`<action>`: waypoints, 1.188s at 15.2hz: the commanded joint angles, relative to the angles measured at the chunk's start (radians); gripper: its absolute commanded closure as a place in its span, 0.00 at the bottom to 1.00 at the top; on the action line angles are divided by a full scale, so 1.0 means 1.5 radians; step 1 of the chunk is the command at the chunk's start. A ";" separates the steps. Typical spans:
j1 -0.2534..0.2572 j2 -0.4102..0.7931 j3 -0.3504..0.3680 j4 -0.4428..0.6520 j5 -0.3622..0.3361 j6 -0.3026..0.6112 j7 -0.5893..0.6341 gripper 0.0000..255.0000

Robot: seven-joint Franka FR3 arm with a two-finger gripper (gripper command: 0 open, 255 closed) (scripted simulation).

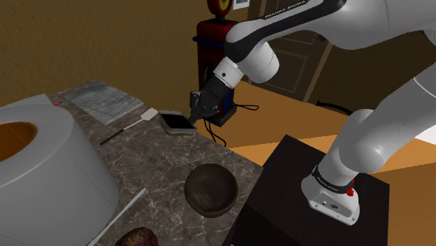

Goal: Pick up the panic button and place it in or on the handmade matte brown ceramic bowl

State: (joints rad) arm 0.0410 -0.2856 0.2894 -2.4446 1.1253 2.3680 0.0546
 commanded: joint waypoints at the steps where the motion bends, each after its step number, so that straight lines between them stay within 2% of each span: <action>1: 0.013 -0.051 0.009 -0.045 0.018 0.004 0.009 1.00; 8: 0.070 -0.245 0.048 -0.181 0.054 -0.007 0.091 1.00; 14: 0.141 -0.435 0.098 -0.280 0.066 -0.033 0.221 1.00; 18: 0.152 -0.413 0.112 -0.298 0.107 0.000 0.184 1.00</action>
State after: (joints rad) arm 0.2620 -0.9095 0.4498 -2.8820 1.2674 2.3538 0.3431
